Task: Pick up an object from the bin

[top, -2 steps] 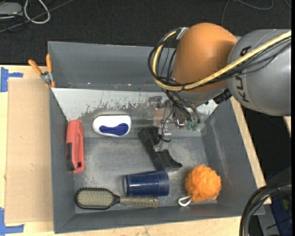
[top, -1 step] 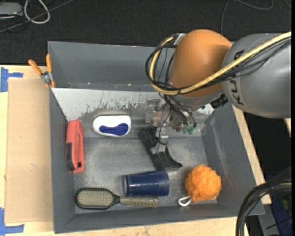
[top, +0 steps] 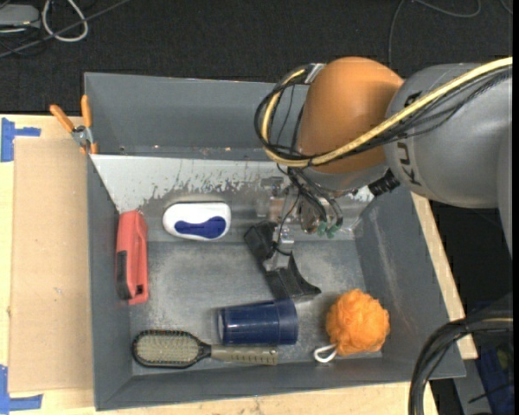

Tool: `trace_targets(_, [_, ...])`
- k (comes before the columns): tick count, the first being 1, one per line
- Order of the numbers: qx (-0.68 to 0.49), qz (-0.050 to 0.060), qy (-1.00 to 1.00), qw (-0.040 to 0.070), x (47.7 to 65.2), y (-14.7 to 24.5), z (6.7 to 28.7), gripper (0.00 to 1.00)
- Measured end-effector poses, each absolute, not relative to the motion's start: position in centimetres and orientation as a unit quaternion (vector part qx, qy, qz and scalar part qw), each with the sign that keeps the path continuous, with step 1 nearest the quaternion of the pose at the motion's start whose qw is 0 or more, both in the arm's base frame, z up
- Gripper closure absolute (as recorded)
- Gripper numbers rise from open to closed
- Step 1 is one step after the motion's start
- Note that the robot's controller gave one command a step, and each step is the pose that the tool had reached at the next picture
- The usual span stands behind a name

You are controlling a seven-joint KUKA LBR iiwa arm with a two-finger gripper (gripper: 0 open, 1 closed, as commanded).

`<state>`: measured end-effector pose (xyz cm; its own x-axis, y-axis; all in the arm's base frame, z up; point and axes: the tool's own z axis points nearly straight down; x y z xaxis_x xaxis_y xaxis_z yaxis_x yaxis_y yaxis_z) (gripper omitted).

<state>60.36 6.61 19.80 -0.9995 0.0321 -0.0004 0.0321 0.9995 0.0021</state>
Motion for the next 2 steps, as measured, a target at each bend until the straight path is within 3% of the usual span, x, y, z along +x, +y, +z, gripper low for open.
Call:
trace_targets(1, [0.133, 0.001, 0.991, -0.002, 61.5, 2.7, 16.4, 0.00])
trace_targets(2, [0.075, 0.001, 0.997, 0.000, 61.4, 4.8, 15.4, 0.00])
